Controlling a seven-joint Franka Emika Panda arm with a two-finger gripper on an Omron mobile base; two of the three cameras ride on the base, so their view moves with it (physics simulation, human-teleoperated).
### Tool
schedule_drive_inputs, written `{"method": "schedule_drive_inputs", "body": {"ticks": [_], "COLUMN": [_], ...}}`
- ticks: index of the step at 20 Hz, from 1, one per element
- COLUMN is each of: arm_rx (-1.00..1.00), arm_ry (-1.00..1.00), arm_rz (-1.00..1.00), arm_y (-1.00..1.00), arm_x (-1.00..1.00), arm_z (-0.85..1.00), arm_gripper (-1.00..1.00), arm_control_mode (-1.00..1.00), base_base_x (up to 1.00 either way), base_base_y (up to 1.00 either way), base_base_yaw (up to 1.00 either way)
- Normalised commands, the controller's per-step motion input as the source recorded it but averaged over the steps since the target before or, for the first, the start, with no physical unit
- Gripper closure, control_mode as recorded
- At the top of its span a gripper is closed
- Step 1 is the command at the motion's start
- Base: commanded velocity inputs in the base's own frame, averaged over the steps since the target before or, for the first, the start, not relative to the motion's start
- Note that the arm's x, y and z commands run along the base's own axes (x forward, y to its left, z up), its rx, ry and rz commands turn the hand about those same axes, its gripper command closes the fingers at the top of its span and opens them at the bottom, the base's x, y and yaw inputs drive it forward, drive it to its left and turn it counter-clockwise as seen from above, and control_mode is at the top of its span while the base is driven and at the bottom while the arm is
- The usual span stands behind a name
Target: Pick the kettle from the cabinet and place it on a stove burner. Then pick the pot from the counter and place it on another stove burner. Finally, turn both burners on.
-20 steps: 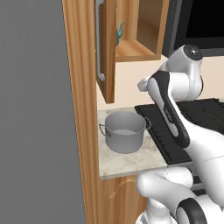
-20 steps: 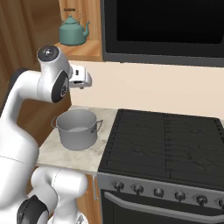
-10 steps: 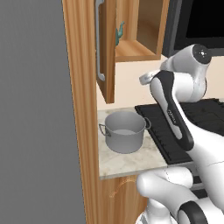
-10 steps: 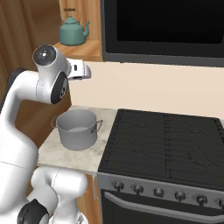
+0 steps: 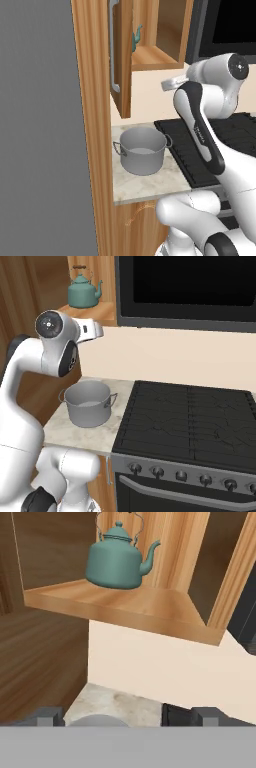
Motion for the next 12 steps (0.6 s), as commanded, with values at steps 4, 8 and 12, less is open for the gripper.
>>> {"method": "schedule_drive_inputs", "body": {"ticks": [4,8,12], "arm_rx": [-0.01,-0.02,-0.02], "arm_ry": [-0.13,-0.10,-0.07], "arm_rz": [0.01,0.00,0.01], "arm_y": [0.04,0.05,0.07], "arm_x": [0.00,0.00,0.00], "arm_z": [0.29,0.34,0.32], "arm_gripper": [-1.00,-1.00,-1.00], "arm_control_mode": [-1.00,-1.00,-1.00], "base_base_x": [0.00,0.00,0.00], "base_base_y": [0.00,0.00,0.00], "base_base_yaw": [0.00,0.00,0.00]}}
